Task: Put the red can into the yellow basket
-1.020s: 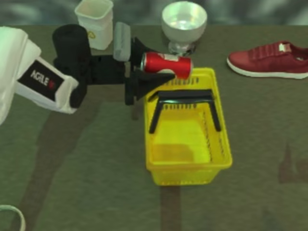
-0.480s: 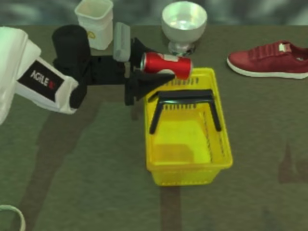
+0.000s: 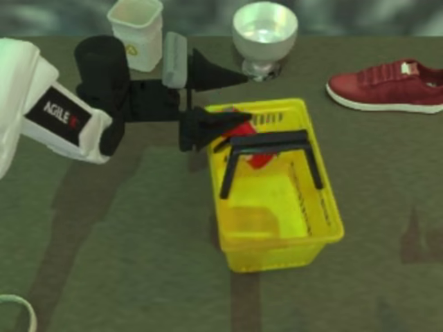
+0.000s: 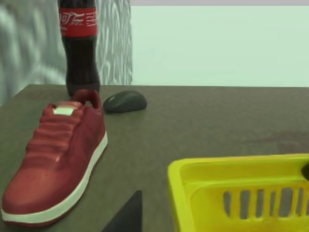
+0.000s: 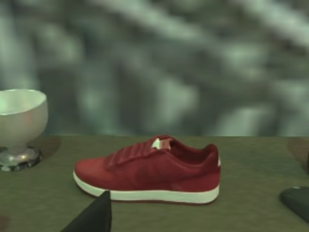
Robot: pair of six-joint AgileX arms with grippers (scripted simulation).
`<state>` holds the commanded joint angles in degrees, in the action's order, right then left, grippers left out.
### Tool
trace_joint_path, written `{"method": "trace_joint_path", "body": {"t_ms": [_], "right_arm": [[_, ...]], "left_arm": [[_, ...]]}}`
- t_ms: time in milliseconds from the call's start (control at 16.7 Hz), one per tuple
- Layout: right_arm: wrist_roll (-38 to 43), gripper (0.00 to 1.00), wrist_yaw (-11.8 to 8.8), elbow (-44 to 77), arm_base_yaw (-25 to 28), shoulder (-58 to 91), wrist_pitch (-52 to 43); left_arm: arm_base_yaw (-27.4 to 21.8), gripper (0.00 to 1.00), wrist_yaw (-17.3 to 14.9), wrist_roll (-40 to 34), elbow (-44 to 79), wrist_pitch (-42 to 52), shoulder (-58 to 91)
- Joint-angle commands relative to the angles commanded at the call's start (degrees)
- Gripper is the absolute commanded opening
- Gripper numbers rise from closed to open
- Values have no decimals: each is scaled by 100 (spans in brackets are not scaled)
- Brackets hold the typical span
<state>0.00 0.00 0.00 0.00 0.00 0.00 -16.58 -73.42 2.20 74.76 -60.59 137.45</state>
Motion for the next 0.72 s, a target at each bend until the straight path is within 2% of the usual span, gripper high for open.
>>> {"method": "trace_joint_path", "body": {"t_ms": [540, 720], "right_arm": [[0, 100, 0, 0, 0, 0, 0], [-212, 100, -15, 306, 145, 336, -313]], "left_arm": [[-18, 100, 13, 5, 5, 13, -22], [59, 100, 248, -87, -173, 200, -353]]}}
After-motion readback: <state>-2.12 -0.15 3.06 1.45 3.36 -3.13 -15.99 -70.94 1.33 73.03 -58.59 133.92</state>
